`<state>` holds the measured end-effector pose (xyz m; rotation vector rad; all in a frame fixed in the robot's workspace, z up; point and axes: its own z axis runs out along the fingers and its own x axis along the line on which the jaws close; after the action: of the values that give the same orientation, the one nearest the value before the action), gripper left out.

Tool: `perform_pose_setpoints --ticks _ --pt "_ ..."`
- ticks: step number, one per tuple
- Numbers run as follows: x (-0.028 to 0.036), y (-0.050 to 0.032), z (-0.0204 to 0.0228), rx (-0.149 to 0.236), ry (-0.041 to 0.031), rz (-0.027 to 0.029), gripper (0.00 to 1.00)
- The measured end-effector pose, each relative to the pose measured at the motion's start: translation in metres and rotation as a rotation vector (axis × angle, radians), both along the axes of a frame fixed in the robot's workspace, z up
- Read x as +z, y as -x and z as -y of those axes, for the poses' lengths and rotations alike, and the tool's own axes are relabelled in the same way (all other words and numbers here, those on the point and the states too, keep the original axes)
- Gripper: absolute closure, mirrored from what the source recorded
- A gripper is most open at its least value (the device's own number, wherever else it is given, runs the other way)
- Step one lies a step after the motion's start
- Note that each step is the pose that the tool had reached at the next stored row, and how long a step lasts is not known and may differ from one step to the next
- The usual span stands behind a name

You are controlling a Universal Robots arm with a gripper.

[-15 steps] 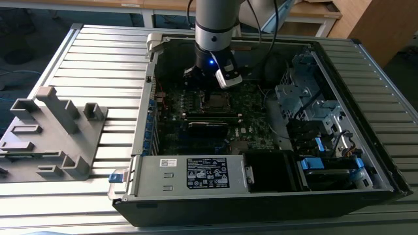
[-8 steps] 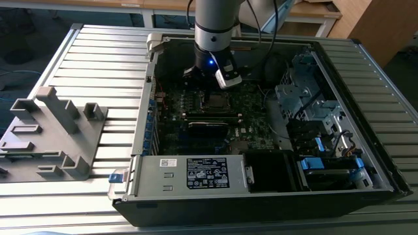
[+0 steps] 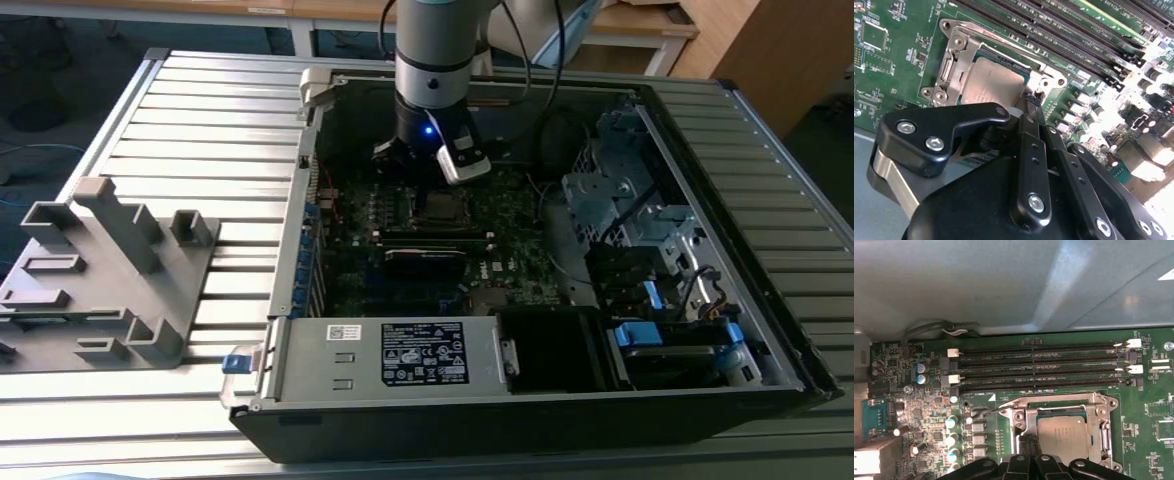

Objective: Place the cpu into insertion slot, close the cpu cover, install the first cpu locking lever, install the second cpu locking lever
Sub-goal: 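Close the cpu cover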

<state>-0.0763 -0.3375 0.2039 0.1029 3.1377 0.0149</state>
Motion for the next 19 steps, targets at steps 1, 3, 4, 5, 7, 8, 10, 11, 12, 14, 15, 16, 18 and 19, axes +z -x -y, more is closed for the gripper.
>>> perform_pose_setpoints --ticks 1,3,4,5,7,8,10,11,12,14,15,16,18,19 --pt "0.0 0.0 0.0 0.0 0.0001 0.0 0.9" --pt "-0.0003 0.0 -0.0001 0.0 -0.0001 0.0001 0.9" --pt "-0.001 0.0 -0.0002 0.0 -0.0006 0.0005 0.9" --pt "-0.0017 0.0 -0.0001 0.0 -0.0005 0.0005 0.9" --pt "-0.0028 0.0001 -0.0001 0.0 -0.0002 0.0003 0.9" --pt "-0.0028 0.0001 0.0 0.0 0.0 0.0002 0.9" --pt "-0.0028 0.0001 0.0 0.0 0.0001 0.0001 0.9" --pt "-0.0029 0.0001 -0.0001 0.0 -0.0001 0.0002 0.9" --pt "-0.0033 0.0001 -0.0001 0.0 -0.0004 0.0004 0.9" --pt "-0.0047 0.0 -0.0001 0.0 -0.0002 0.0009 0.9" --pt "-0.0053 0.0001 0.0 0.0 0.0003 0.0009 0.9" --pt "-0.0058 0.0002 0.0001 0.0 0.0007 0.0008 0.9" --pt "-0.0063 0.0002 0.0001 0.0 0.0008 0.0009 0.9" --pt "-0.0065 0.0002 0.0001 0.0 0.0006 0.001 0.9"
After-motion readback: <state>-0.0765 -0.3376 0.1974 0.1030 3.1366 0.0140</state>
